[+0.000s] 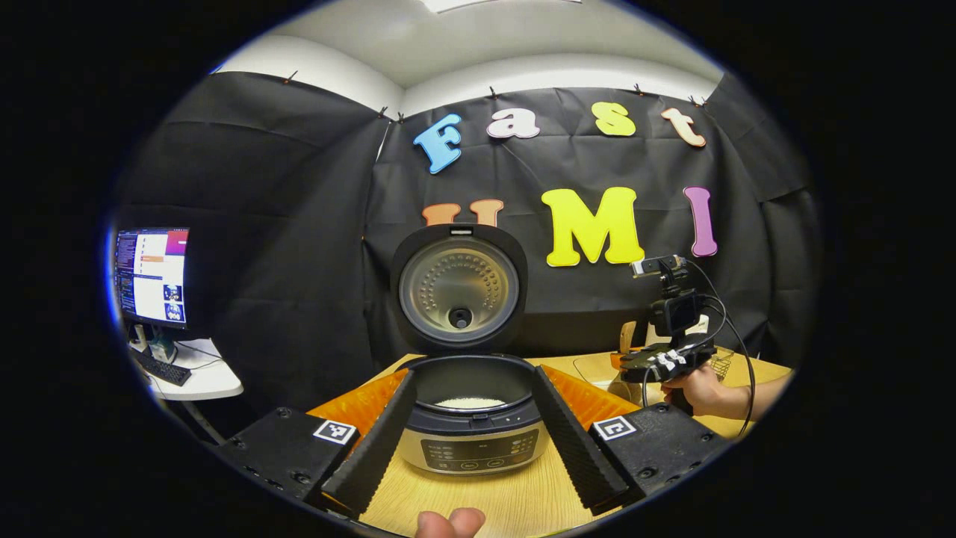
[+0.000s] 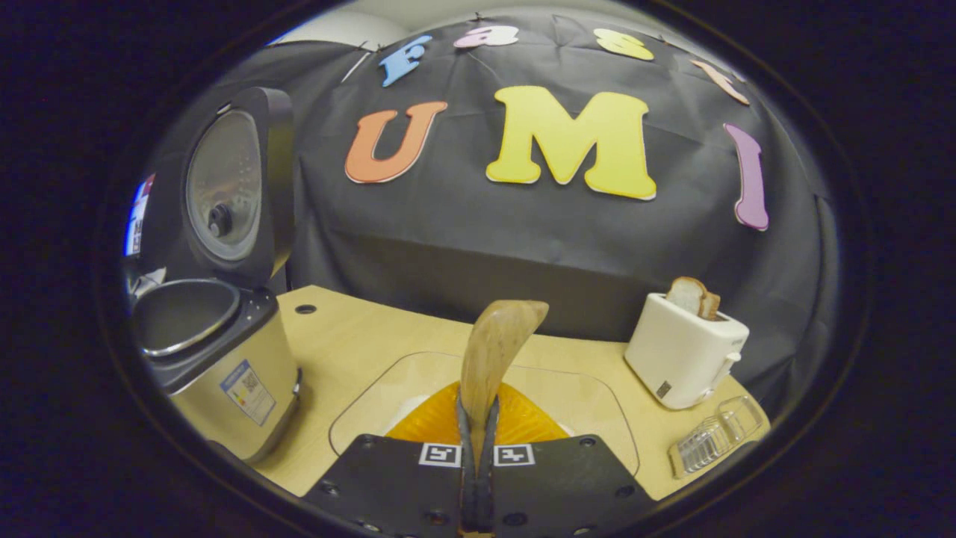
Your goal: Close the left gripper, press the button to open the rice cooker; take a wooden spoon from the chopstick holder with the right hand, scoop a spoonful of rice and pour it into the rice cooker, then put the wooden spoon back into the chopstick holder.
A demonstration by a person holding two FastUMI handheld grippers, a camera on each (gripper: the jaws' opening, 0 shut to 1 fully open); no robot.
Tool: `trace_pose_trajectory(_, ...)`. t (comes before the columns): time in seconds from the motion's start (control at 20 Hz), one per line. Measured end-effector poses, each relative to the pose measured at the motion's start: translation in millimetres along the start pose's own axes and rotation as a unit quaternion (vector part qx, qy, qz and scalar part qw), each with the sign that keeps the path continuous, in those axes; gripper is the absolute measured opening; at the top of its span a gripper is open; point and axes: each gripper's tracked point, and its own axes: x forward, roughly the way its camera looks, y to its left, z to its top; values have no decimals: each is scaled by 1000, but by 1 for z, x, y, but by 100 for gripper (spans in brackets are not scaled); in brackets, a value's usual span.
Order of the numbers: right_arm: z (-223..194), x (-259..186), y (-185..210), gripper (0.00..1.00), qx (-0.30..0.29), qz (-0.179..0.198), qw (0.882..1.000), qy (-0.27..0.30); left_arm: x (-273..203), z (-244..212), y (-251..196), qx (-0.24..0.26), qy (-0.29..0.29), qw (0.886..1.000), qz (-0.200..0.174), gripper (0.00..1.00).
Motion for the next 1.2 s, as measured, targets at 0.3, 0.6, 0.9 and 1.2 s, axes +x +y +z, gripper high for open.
trace_pose_trajectory(0.3, 4, 5, 19, 1, 65, 10, 998, 14, -1, -1, 4, -9, 1, 1000, -1, 99)
trace_pose_trajectory(0.6, 10, 9, 21, 1, 186, 18, 982, 18, -1, 0, 7, -9, -2, 1000, -2, 99)
trace_pose_trajectory(0.9, 17, 9, 13, 1, 300, 33, 953, 16, -2, 0, 13, -9, -4, 1000, 8, 99)
trace_pose_trajectory(1.2, 25, 6, -12, 1, 372, 42, 927, 4, -2, 3, 10, -7, -6, 1000, 4, 99)
